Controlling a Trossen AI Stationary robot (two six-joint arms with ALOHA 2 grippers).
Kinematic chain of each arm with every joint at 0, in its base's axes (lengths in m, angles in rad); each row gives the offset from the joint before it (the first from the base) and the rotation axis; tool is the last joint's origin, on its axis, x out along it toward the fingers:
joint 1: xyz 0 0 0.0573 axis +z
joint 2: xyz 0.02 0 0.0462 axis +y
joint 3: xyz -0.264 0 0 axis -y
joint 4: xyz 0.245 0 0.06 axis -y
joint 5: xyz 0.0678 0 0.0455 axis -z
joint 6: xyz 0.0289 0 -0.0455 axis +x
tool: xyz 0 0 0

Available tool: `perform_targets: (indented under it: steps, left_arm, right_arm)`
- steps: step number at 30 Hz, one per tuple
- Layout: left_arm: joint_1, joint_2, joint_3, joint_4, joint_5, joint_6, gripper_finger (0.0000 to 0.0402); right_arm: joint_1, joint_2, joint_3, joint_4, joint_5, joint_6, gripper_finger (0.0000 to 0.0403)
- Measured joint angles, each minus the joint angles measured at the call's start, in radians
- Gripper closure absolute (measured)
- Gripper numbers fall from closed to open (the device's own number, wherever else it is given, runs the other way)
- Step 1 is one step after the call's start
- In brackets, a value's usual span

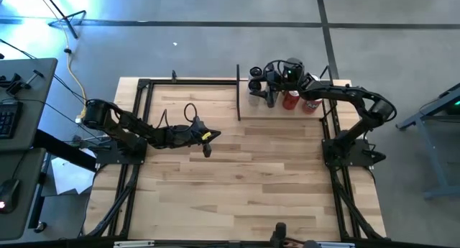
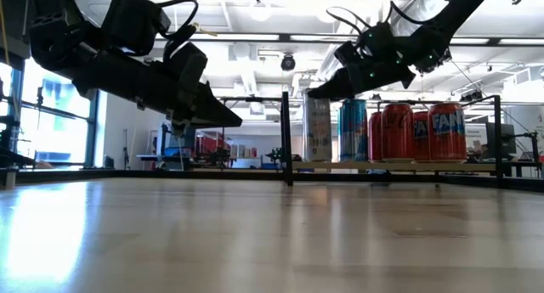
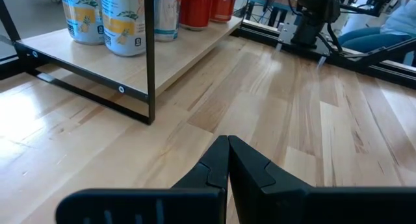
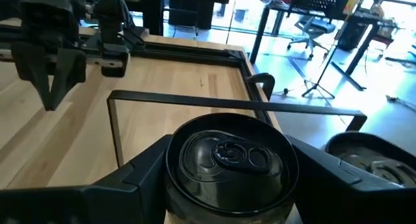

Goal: Place canned beverage on shelf
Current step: Put the white soda can on the shelf and align it with the other white soda can, then return to Home Position

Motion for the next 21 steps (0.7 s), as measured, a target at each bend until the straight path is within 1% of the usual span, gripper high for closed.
perform_targets:
  steps: [4, 8, 10, 15, 21]
  left_arm:
    - [0.000, 0.000, 0.000, 0.001, 0.000, 0.001, 0.0401]
    - [0.000, 0.000, 0.000, 0.001, 0.000, 0.001, 0.0401]
    - [0.000, 0.000, 0.000, 0.001, 0.000, 0.001, 0.0401]
    - [0.000, 0.000, 0.000, 0.001, 0.000, 0.001, 0.0397]
    - [0.000, 0.000, 0.000, 0.001, 0.000, 0.010, 0.0392]
  right_arm:
    - [0.000, 0.000, 0.000, -0.002, 0.044, 0.032, 0.0164]
    - [0.000, 0.000, 0.001, 0.006, 0.081, 0.056, 0.0107]
    - [0.000, -0.001, 0.002, 0.015, 0.084, 0.057, 0.0095]
    - [0.001, -0.021, 0.002, 0.016, 0.086, 0.059, 0.0088]
    - [0.013, -0.099, 0.002, -0.009, 0.086, 0.088, 0.0086]
